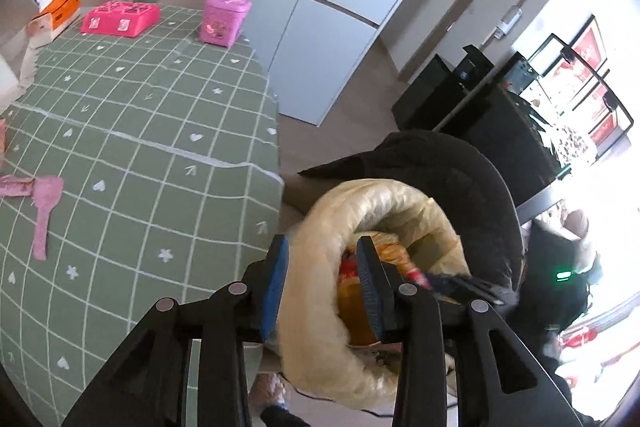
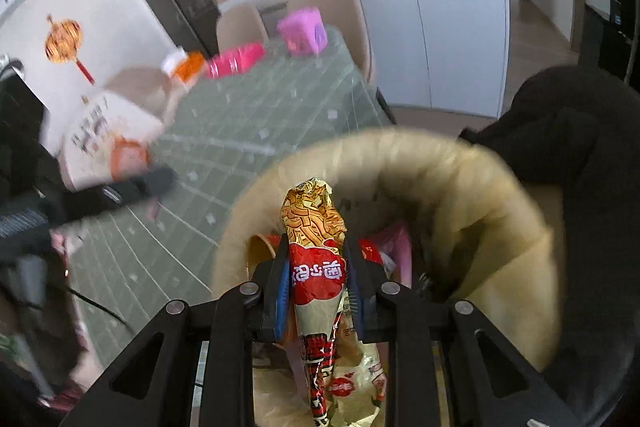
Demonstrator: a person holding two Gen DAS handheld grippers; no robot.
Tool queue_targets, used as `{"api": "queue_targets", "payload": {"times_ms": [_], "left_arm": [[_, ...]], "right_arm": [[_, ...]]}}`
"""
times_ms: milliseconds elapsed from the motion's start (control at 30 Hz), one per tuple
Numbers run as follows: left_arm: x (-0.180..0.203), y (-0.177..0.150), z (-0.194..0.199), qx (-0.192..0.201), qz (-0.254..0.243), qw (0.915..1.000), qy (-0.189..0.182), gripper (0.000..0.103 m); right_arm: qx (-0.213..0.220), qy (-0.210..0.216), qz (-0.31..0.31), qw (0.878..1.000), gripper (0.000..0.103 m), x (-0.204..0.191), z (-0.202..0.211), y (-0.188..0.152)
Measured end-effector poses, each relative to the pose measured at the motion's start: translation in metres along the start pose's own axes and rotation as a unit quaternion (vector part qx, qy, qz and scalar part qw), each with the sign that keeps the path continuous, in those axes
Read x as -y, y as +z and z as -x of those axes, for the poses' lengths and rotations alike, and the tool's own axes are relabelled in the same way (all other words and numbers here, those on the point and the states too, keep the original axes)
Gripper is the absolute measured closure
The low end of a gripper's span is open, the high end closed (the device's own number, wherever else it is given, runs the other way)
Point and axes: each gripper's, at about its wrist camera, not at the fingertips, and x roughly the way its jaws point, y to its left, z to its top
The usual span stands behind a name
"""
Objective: Collect trash
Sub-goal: 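Open both tools over the trash bag, dropping the cup and snack bar, then grasp the orange plastic bag with the left tool while the right tool grasps the pink candy stick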
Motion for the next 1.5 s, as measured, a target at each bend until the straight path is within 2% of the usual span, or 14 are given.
{"api": "queue_targets", "payload": {"times_ms": [133, 333, 433, 533, 567, 800, 900, 1033, 1267, 1367, 1500], "left_arm": [[-0.013, -0.002, 0.001, 0.003, 0.006, 0.9999, 0.008, 0.067], [-0.025, -0.005, 0.002, 0.0, 0.013, 0.9998, 0.012, 0.067], [-0.028, -0.005, 0.003, -0.001, 0.012, 0.9999, 0.01, 0.066], [-0.027, -0.006, 0.003, 0.001, 0.013, 0.9998, 0.012, 0.066], [-0.028, -0.005, 0.004, 0.002, 0.013, 0.9999, 0.011, 0.066], [-0.039, -0.002, 0.015, 0.009, 0.011, 0.9999, 0.0, 0.066], [-0.046, 0.001, 0.026, 0.021, 0.014, 0.9997, -0.002, 0.066], [-0.065, 0.01, 0.057, 0.055, 0.022, 0.9982, 0.0, 0.066], [-0.115, 0.028, 0.124, 0.13, 0.044, 0.9904, 0.015, 0.066], [-0.143, 0.036, 0.156, 0.167, 0.054, 0.9839, 0.034, 0.065], [-0.187, 0.043, 0.196, 0.222, 0.089, 0.9679, 0.076, 0.061]], "right_arm": [[-0.037, -0.011, -0.026, 0.999, 0.081, 0.012, -0.024, -0.008], [-0.065, -0.048, -0.025, 0.996, 0.08, 0.017, -0.036, -0.012], [-0.057, -0.053, -0.032, 0.996, 0.077, 0.019, -0.033, -0.01], [-0.042, -0.068, -0.03, 0.996, 0.057, 0.017, -0.021, -0.009], [-0.036, -0.071, -0.029, 0.996, 0.055, 0.017, -0.017, -0.009], [-0.002, -0.084, -0.02, 0.996, 0.054, 0.004, 0.019, -0.002], [0.025, -0.088, -0.012, 0.996, 0.054, -0.01, 0.041, 0.005], [0.052, -0.113, 0.025, 0.992, 0.06, -0.042, 0.062, 0.021], [0.092, -0.09, 0.065, 0.99, 0.061, -0.114, 0.083, 0.072], [0.114, -0.079, 0.086, 0.987, 0.061, -0.148, 0.09, 0.096], [0.141, -0.047, 0.114, 0.982, 0.061, -0.201, 0.092, 0.138]]}}
